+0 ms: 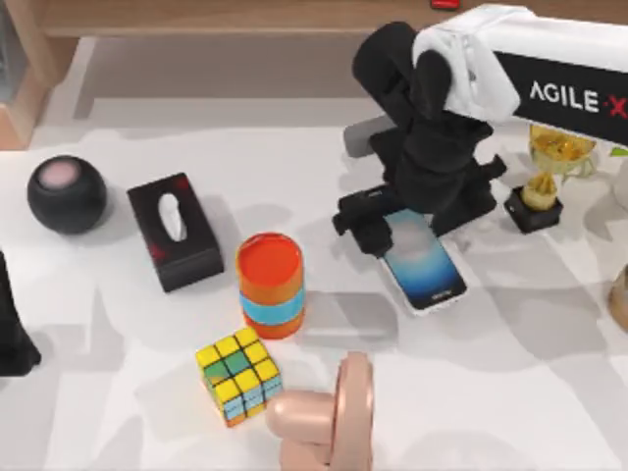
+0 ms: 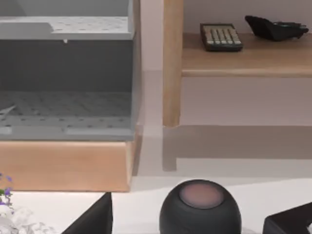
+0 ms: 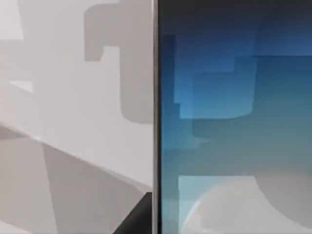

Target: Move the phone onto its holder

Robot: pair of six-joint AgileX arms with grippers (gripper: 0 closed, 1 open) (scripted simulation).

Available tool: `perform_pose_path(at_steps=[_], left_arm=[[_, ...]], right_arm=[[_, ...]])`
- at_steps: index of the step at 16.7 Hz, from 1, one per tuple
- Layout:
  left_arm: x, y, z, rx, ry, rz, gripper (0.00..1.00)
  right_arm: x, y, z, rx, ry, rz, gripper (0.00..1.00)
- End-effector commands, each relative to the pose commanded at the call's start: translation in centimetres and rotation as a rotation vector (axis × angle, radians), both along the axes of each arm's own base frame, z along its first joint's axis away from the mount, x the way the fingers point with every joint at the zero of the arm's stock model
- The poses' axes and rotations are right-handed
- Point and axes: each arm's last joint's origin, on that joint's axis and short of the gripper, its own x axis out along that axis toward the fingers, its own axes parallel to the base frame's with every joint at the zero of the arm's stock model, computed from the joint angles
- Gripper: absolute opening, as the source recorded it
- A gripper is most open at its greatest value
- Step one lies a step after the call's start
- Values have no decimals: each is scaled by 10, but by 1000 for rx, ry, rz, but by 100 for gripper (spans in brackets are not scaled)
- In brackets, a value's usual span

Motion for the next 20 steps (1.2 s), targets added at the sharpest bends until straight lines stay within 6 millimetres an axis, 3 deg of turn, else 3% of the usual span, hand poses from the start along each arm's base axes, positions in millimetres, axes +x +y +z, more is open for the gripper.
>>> perform_pose_path(at_steps=[5, 11, 15, 20], left_arm=[[0, 0, 0, 0, 0, 0, 100], [0, 0, 0, 0, 0, 0, 100], [0, 0, 0, 0, 0, 0, 100], [0, 0, 0, 0, 0, 0, 100]], right_arm=[[15, -46, 68, 147, -221, -67, 0], [9, -151, 137, 268, -533, -210, 0], [-20, -229, 159, 275, -726, -320, 0], [-75, -307, 156, 214, -910, -454, 0]])
